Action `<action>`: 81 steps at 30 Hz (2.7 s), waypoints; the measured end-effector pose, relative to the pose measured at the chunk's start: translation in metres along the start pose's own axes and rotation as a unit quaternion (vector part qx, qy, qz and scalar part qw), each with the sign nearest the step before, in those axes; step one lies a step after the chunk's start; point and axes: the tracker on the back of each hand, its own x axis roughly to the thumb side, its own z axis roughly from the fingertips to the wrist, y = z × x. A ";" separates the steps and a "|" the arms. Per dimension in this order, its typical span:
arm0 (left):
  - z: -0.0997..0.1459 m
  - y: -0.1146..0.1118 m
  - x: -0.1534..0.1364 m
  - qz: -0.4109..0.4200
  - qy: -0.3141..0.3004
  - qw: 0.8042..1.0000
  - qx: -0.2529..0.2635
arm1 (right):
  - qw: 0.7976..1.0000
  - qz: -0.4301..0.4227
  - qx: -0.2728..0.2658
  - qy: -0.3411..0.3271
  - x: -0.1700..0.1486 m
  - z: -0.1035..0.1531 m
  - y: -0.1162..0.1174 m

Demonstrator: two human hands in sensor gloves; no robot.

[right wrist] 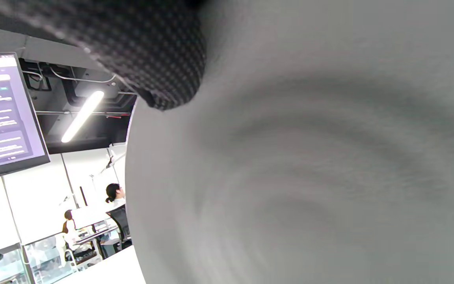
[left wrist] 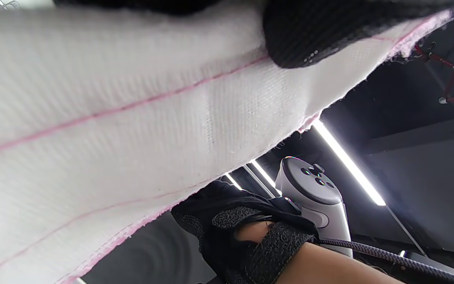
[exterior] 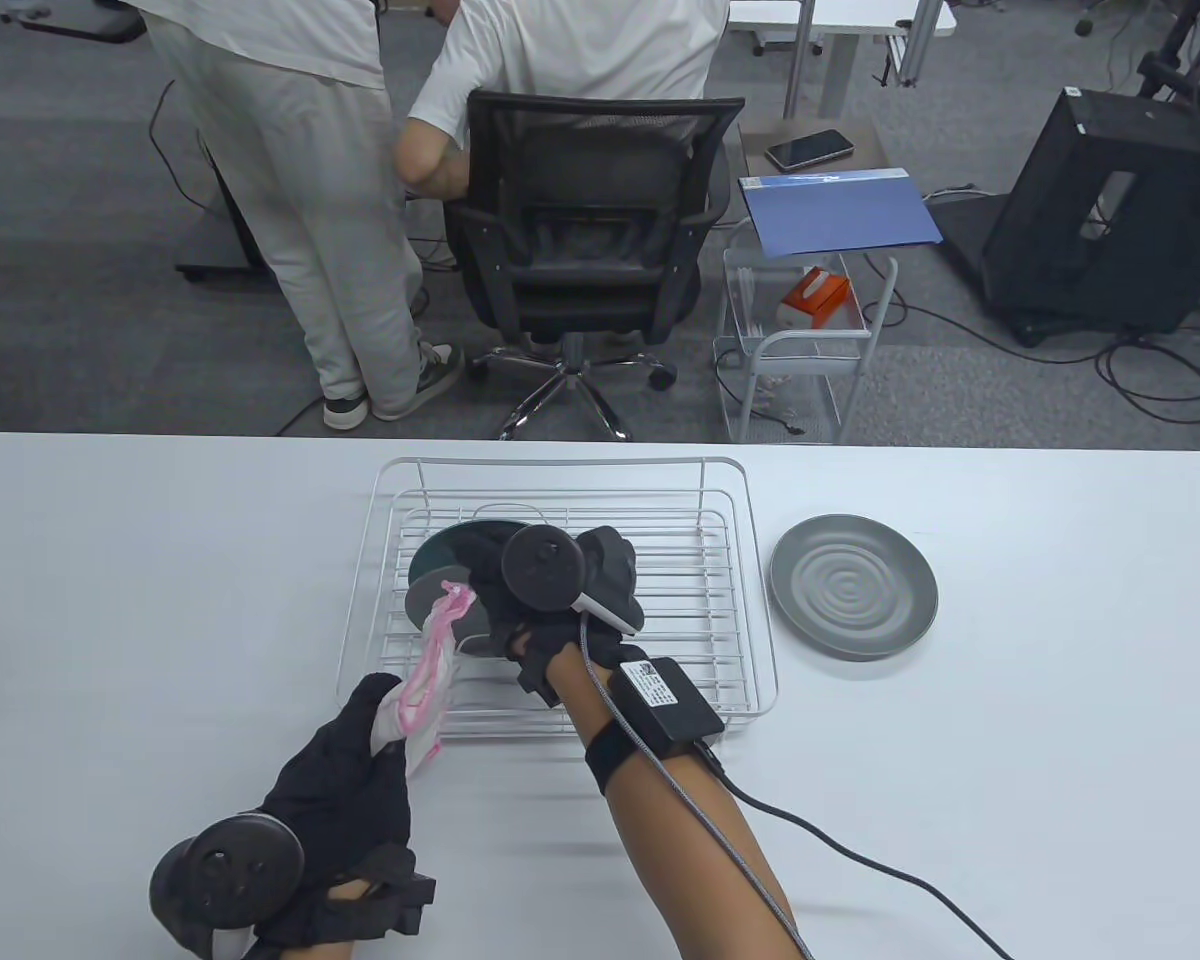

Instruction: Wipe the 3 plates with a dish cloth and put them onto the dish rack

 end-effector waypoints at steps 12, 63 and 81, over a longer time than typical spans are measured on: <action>0.000 0.001 0.000 0.000 0.000 1.000 -0.001 | 0.999 -0.016 -0.024 0.022 -0.011 0.016 -0.037; 0.001 -0.018 0.005 -0.047 -0.012 0.997 -0.058 | 0.701 -0.001 -0.096 0.707 -0.307 0.198 -0.082; 0.001 -0.019 0.003 -0.027 -0.008 0.997 -0.066 | 0.726 -0.138 -0.270 0.618 -0.266 0.232 -0.158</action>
